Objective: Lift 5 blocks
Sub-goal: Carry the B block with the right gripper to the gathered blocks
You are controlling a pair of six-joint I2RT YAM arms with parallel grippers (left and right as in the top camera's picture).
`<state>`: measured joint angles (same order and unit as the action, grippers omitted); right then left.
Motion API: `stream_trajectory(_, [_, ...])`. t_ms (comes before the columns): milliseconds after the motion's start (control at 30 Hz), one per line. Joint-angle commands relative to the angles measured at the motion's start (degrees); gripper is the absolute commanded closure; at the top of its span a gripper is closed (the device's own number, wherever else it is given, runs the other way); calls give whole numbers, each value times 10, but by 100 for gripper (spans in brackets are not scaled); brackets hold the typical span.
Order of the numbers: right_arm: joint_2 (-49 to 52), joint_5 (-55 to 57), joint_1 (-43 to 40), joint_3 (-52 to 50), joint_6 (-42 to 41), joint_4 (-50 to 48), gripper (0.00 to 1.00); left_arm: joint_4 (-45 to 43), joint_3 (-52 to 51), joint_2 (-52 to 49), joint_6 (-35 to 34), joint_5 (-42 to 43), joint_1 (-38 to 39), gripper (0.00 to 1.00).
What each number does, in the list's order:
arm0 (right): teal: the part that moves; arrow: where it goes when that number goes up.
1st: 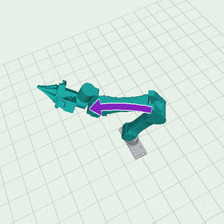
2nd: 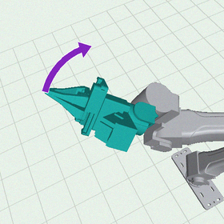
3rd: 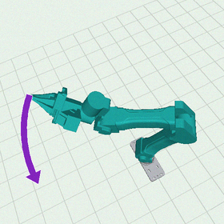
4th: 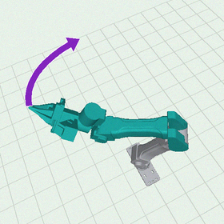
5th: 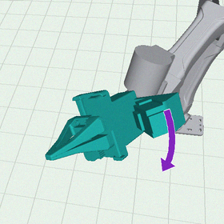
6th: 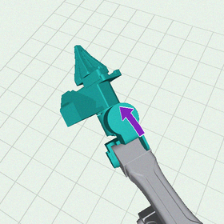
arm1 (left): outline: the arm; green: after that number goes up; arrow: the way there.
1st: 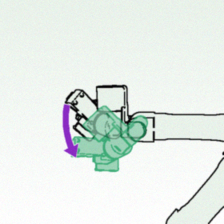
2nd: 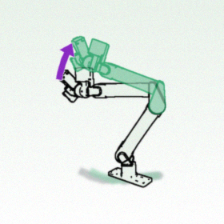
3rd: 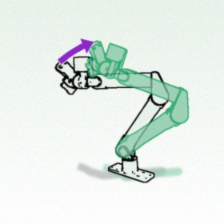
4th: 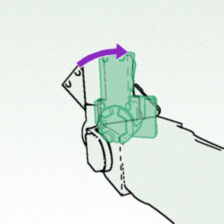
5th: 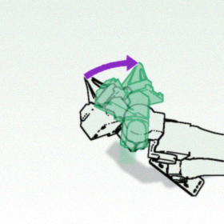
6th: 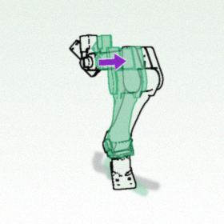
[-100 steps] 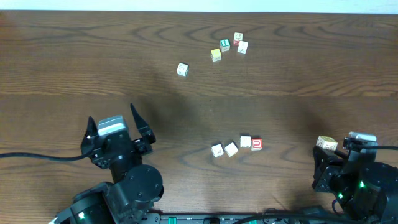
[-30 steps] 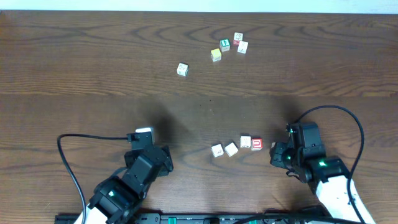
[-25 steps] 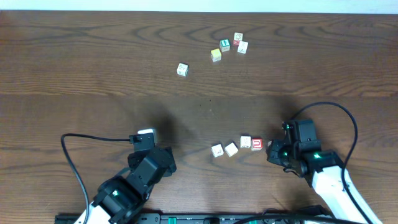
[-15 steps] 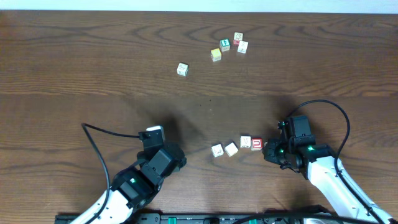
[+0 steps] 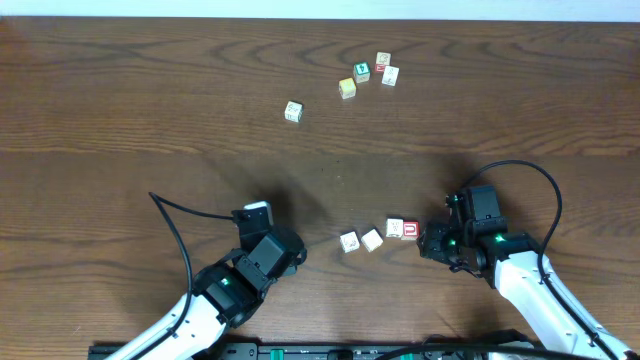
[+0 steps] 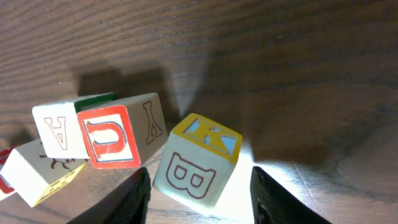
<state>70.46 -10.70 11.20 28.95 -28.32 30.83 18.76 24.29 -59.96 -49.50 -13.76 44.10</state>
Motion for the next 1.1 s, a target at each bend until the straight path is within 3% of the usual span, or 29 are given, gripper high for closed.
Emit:
stream_trajectory(0, [-2,-3,5,4,-4,2,52,-7,-1,-2,-2,-2,2,93])
stream_trajectory(267, [-41,-3,5,45,-3,41,47,-28,-1,-12,10,-2,24,93])
stream_trajectory(433, [-78,0,4,94,-3,106,50,-96,-1,-67,9,-2,72,93])
stream_trajectory(600, [-101,11,0,114,-13,164,69,-167,-1,-157,-7,-1,104,93])
stream_trajectory(800, [-101,103,-1,113,-90,263,88,-249,-1,-238,-19,36,110,93])
stream_trajectory(1067, [-91,105,-1,107,-119,267,90,-300,-1,-257,-18,39,110,92])
